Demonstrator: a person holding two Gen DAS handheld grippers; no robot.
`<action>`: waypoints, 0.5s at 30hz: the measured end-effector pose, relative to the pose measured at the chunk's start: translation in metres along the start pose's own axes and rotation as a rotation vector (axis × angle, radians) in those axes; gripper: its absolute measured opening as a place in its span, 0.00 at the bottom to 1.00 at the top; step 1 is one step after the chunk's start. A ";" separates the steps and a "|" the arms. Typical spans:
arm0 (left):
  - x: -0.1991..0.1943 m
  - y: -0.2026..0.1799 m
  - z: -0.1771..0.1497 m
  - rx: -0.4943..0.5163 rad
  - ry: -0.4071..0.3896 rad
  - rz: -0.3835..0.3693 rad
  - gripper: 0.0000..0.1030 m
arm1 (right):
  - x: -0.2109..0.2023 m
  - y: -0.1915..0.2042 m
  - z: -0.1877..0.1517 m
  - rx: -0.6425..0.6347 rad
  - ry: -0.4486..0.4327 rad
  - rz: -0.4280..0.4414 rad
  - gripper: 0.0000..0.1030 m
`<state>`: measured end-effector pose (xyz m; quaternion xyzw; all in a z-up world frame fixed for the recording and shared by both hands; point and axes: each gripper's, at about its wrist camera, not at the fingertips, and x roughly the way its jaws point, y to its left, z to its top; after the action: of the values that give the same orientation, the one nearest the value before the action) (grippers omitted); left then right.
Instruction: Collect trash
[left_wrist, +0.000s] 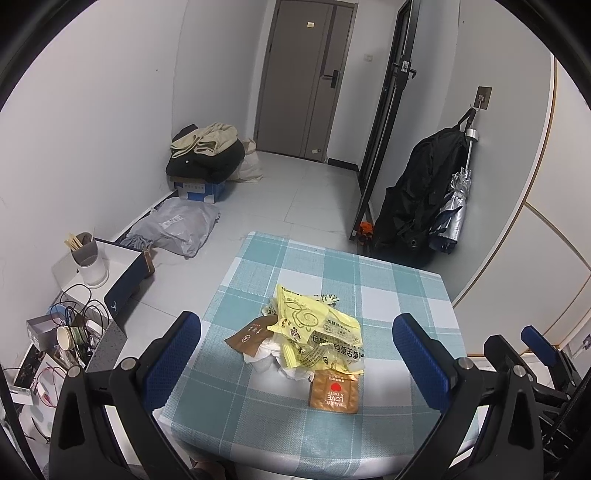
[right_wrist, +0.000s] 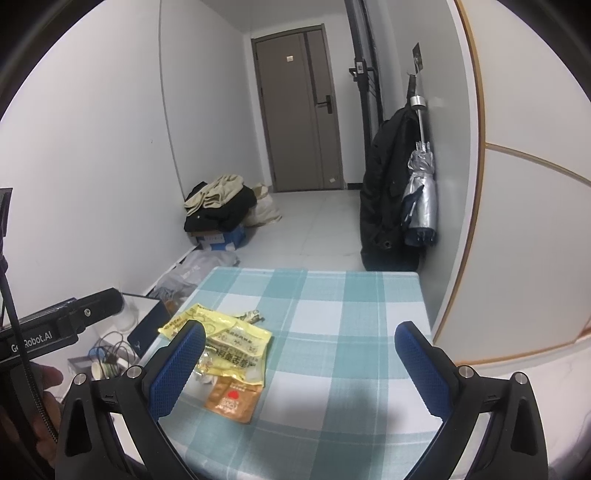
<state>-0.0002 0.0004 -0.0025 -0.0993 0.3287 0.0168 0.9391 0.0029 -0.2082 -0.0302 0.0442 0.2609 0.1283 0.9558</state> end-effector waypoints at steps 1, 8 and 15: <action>0.000 0.000 0.000 -0.002 -0.001 0.001 0.99 | 0.000 0.000 0.000 0.000 -0.002 -0.002 1.00; 0.000 0.002 0.000 -0.005 0.000 -0.005 0.99 | -0.001 -0.001 0.001 0.006 -0.004 -0.003 1.00; 0.000 0.002 -0.001 -0.009 0.003 -0.020 0.99 | -0.002 -0.002 0.000 0.011 -0.005 -0.007 1.00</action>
<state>-0.0014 0.0023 -0.0034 -0.1069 0.3289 0.0089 0.9382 0.0016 -0.2107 -0.0290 0.0490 0.2594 0.1236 0.9566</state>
